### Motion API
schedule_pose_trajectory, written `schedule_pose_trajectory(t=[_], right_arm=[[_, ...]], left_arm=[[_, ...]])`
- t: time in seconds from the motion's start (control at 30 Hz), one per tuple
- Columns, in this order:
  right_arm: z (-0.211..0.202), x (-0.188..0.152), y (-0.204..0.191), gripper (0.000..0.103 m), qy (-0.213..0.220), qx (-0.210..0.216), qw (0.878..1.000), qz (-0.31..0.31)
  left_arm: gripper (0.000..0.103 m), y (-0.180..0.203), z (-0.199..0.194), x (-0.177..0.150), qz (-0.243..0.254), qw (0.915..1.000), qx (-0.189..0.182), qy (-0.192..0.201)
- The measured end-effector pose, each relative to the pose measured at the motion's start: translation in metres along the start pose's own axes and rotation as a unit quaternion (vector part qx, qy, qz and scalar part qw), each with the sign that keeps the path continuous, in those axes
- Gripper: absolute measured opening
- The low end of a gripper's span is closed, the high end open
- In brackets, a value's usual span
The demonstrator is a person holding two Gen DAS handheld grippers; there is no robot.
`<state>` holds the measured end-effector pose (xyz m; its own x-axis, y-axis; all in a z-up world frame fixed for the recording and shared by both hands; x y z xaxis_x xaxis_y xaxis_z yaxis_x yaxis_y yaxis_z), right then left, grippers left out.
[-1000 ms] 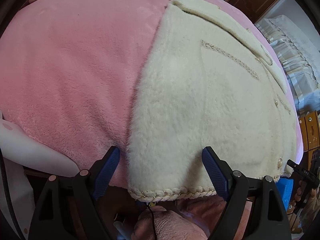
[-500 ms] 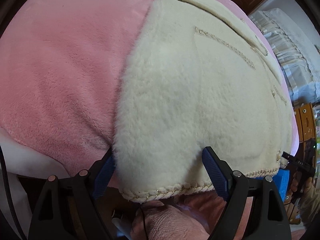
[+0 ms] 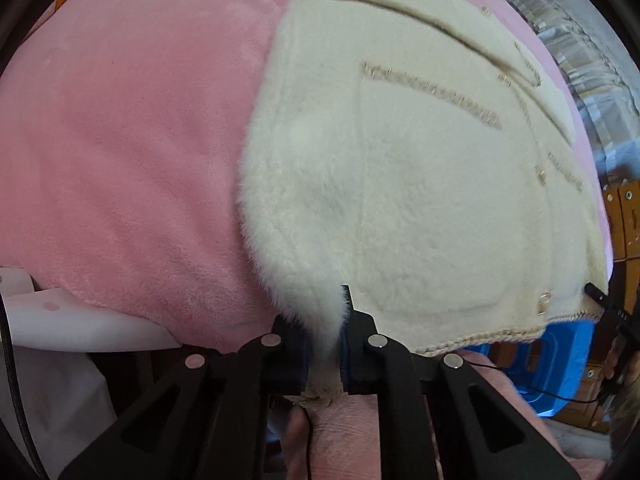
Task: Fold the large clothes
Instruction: 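Lift the hem with both grippers and fold it up toward the collar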
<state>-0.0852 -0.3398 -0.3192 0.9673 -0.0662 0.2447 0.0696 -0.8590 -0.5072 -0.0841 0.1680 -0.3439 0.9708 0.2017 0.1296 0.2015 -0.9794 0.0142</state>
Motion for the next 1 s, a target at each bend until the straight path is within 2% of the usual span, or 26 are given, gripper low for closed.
schedule_pose_trajectory(t=[0.13, 0.27, 0.47, 0.57, 0.77, 0.87, 1.0], right_arm=[[-0.035, 0.012, -0.026, 0.006, 0.038, 0.02, 0.999, 0.005], [-0.065, 0.035, -0.061, 0.006, 0.069, 0.033, 0.997, -0.006], [-0.101, 0.097, -0.109, 0.006, 0.127, 0.066, 0.99, -0.013], [-0.115, 0.138, -0.12, 0.006, 0.165, 0.087, 0.983, -0.004], [-0.114, 0.221, -0.113, 0.006, 0.225, 0.105, 0.968, 0.044], [-0.098, 0.256, -0.094, 0.006, 0.232, 0.104, 0.965, 0.067], [-0.061, 0.303, -0.057, 0.006, 0.227, 0.092, 0.965, 0.097]], left_arm=[[0.009, -0.008, -0.039, 0.02, -0.027, 0.999, -0.036, 0.007], [0.009, -0.005, -0.094, 0.053, -0.042, 0.9946, -0.073, 0.061], [0.009, -0.003, -0.156, 0.125, -0.089, 0.981, -0.126, 0.118], [0.009, -0.006, -0.171, 0.158, -0.124, 0.9754, -0.13, 0.128], [0.009, -0.014, -0.166, 0.233, -0.18, 0.9681, -0.105, 0.14], [0.009, -0.016, -0.144, 0.27, -0.208, 0.9652, -0.083, 0.135], [0.009, -0.006, -0.095, 0.321, -0.23, 0.9645, -0.04, 0.123]])
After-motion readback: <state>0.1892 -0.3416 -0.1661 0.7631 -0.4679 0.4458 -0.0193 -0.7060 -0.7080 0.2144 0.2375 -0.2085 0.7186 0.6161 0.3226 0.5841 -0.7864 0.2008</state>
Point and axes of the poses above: each gripper's, at about its wrist camera, not at the fingertips, and z roughly the way its jaws point, y to its right, x to its top, the point moved 1 cm from there along z, roughly the way its jaws point, and after that the axes turned 14 degrees about x, right-handed, at the moved point
